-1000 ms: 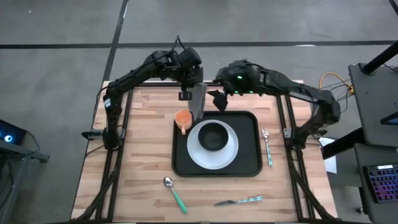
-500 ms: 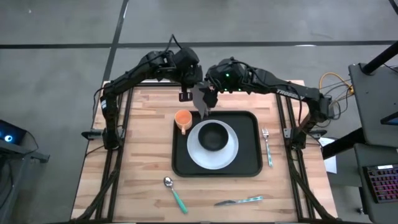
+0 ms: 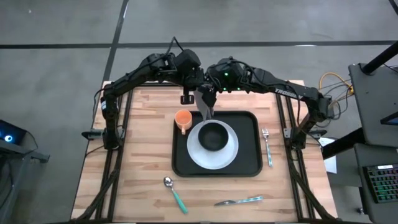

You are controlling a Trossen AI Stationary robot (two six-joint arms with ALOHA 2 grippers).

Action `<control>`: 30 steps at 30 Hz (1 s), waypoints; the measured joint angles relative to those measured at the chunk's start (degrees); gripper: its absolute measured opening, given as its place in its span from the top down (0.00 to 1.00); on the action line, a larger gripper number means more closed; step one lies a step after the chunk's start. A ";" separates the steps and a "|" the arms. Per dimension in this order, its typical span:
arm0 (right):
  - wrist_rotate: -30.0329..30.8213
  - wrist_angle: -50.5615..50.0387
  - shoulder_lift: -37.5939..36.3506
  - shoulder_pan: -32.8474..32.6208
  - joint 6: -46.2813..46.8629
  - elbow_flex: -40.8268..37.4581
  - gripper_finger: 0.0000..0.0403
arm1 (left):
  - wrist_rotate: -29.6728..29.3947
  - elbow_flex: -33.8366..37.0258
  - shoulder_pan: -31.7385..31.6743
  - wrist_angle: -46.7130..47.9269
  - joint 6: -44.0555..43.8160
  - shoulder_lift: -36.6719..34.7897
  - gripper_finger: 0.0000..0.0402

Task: Set up tray
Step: Put the gray napkin on the black tray to the right of the white plate

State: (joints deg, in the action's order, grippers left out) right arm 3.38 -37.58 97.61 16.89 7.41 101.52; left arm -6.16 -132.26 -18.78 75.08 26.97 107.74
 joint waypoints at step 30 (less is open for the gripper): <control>-0.37 -8.39 -4.39 0.99 -3.36 0.23 0.98 | 1.70 -0.15 0.49 -1.61 -1.19 -0.42 1.00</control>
State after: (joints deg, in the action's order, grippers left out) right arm 3.01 -45.97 93.23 17.88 4.05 101.75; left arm -4.46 -132.40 -18.29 73.47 25.78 107.33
